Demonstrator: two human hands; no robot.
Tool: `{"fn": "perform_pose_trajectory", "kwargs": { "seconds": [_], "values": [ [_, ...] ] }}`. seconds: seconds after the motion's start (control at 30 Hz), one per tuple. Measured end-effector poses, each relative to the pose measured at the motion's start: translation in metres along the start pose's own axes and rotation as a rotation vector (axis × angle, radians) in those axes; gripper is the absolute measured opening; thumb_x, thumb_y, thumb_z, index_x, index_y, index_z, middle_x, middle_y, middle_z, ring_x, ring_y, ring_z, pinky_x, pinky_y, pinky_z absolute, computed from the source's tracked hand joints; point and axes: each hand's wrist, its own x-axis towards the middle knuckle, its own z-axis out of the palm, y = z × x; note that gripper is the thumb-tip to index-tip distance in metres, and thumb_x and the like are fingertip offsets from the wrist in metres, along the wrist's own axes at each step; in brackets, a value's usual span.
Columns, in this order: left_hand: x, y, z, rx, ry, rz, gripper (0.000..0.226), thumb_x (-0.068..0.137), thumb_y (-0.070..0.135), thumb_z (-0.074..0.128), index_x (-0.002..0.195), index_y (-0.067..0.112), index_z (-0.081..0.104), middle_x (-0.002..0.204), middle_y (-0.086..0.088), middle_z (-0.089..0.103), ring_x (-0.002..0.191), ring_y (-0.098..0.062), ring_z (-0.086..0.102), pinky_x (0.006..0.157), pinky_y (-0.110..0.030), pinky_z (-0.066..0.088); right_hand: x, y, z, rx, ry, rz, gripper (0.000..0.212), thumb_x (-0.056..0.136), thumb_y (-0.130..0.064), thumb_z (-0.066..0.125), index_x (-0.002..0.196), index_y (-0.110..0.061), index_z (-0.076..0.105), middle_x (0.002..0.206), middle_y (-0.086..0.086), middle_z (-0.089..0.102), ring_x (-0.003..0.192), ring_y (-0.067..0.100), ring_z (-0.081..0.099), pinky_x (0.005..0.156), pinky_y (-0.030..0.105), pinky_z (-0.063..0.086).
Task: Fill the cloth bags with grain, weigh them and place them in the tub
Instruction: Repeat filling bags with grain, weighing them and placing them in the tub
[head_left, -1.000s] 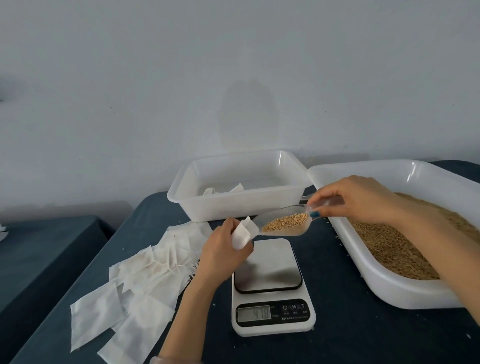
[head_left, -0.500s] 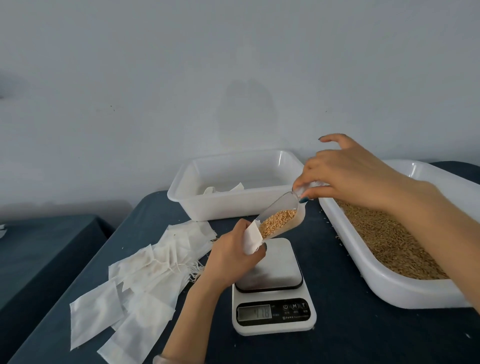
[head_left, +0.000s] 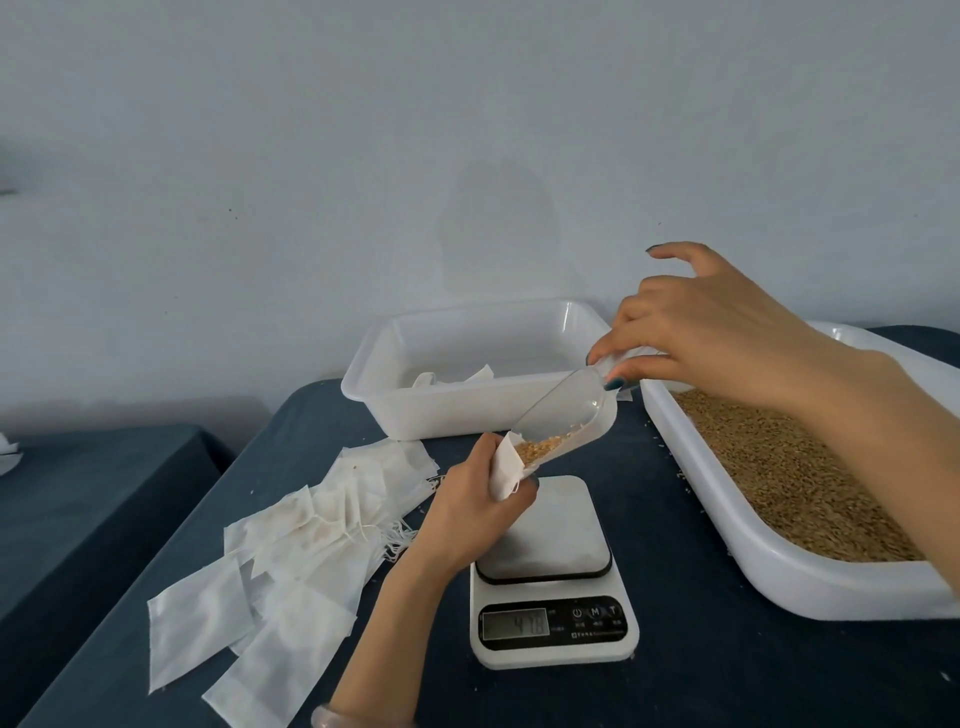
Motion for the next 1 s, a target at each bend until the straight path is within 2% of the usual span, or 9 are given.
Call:
{"fn": "perform_pose_trajectory", "kwargs": {
  "seconds": [0.13,0.23,0.3,0.5,0.6,0.67,0.77,0.9,1.0],
  "values": [
    [0.000,0.001,-0.002,-0.072,0.005,0.000,0.028,0.079,0.048,0.057,0.099,0.030,0.049,0.084,0.012,0.062,0.072,-0.004,0.056,0.061,-0.021,0.045,-0.008,0.006,0.014,0.133,-0.026,0.091,0.053,0.081,-0.070,0.027,0.107,-0.046,0.067,0.089,-0.028,0.061,0.087,-0.003,0.054,0.114,0.034,0.015],
    [0.000,0.003,-0.004,-0.160,-0.005,0.023,0.024,0.077,0.050,0.054,0.095,0.033,0.051,0.084,0.007,0.063,0.069,-0.003,0.052,0.062,-0.019,0.042,-0.018,0.010,0.036,0.372,-0.096,0.201,0.040,0.082,-0.070,0.036,0.104,-0.050,0.064,0.093,-0.033,0.062,0.087,-0.014,0.052,0.112,0.035,0.028],
    [0.000,0.002,-0.004,-0.230,-0.022,0.026,0.030,0.076,0.051,0.053,0.098,0.030,0.054,0.084,0.005,0.062,0.071,-0.007,0.051,0.066,-0.025,0.043,-0.027,0.013,0.052,0.569,-0.143,0.290,0.023,0.086,-0.057,0.052,0.103,-0.048,0.064,0.102,-0.027,0.067,0.096,-0.009,0.059,0.102,0.037,0.043],
    [0.000,0.003,-0.004,-0.346,-0.051,0.019,0.023,0.093,0.053,0.039,0.089,0.040,0.057,0.074,0.016,0.050,0.070,-0.008,0.044,0.069,-0.025,0.039,-0.050,0.021,0.079,1.088,-0.151,0.591,0.035,0.077,-0.049,0.058,0.104,-0.030,0.068,0.102,-0.005,0.072,0.097,0.016,0.070,0.095,0.041,0.051],
    [-0.002,0.005,-0.004,-0.228,0.018,0.068,0.038,0.095,0.059,0.029,0.103,0.049,0.064,0.099,0.024,0.053,0.098,0.001,0.050,0.085,-0.010,0.037,-0.059,0.032,0.088,1.044,-0.134,0.739,0.019,0.090,-0.037,0.060,0.103,-0.025,0.066,0.093,0.001,0.072,0.092,0.022,0.070,0.080,0.035,0.052],
    [-0.002,0.007,-0.005,-0.094,0.074,0.125,0.037,0.097,0.054,0.030,0.113,0.052,0.063,0.109,0.016,0.046,0.108,0.000,0.043,0.094,-0.010,0.031,-0.063,0.039,0.094,0.967,-0.131,0.825,0.022,0.094,-0.032,0.058,0.109,-0.017,0.064,0.091,0.003,0.069,0.085,0.020,0.066,0.071,0.032,0.049],
    [0.000,0.011,-0.004,-0.217,0.032,0.109,0.035,0.097,0.047,0.039,0.113,0.036,0.068,0.101,0.002,0.051,0.080,-0.004,0.052,0.073,-0.016,0.042,-0.069,0.046,0.099,0.792,-0.119,0.970,0.025,0.099,-0.030,0.054,0.113,-0.010,0.062,0.091,0.001,0.063,0.081,0.020,0.058,0.071,0.032,0.042],
    [0.005,0.005,0.003,-0.158,0.074,0.069,0.030,0.101,0.024,0.053,0.085,0.000,0.056,0.069,0.012,0.044,0.059,-0.002,0.036,0.058,-0.017,0.030,-0.080,0.051,0.096,0.491,-0.370,1.038,0.034,0.100,-0.031,0.052,0.082,-0.005,0.061,0.068,0.008,0.055,0.060,0.022,0.051,0.056,0.030,0.034],
    [0.007,0.002,0.007,-0.109,0.039,0.009,0.018,0.099,0.032,0.057,0.083,0.028,0.062,0.059,0.021,0.049,0.054,0.000,0.041,0.054,-0.014,0.032,-0.081,0.044,0.096,0.293,-0.673,0.960,0.036,0.101,-0.035,0.048,0.078,-0.009,0.056,0.074,0.004,0.055,0.065,0.016,0.052,0.057,0.028,0.037]
  ]
}}
